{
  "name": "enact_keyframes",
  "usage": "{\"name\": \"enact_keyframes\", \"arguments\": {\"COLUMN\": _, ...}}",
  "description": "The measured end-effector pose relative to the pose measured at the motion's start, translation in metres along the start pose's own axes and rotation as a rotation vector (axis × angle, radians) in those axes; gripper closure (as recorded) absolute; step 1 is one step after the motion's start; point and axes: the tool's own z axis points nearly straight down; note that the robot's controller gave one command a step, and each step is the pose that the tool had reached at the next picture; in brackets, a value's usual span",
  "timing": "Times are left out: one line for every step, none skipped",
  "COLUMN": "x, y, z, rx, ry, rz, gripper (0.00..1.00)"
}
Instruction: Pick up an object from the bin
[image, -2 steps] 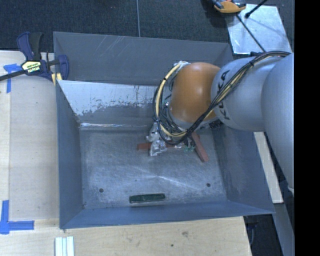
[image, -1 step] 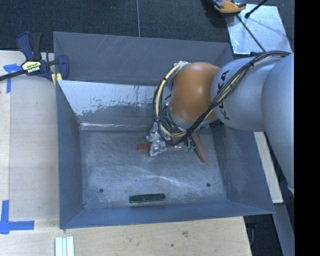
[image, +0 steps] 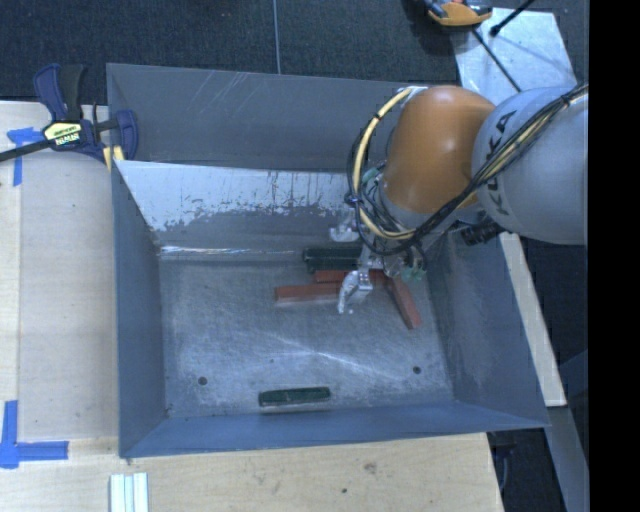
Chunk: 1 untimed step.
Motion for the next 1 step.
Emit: {"name": "enact_keyframes", "arguments": {"x": -0.0020, "y": -0.0037, "z": -0.0076, "rx": 0.000, "ry": -0.002, "rz": 0.016, "gripper": 1.00}}
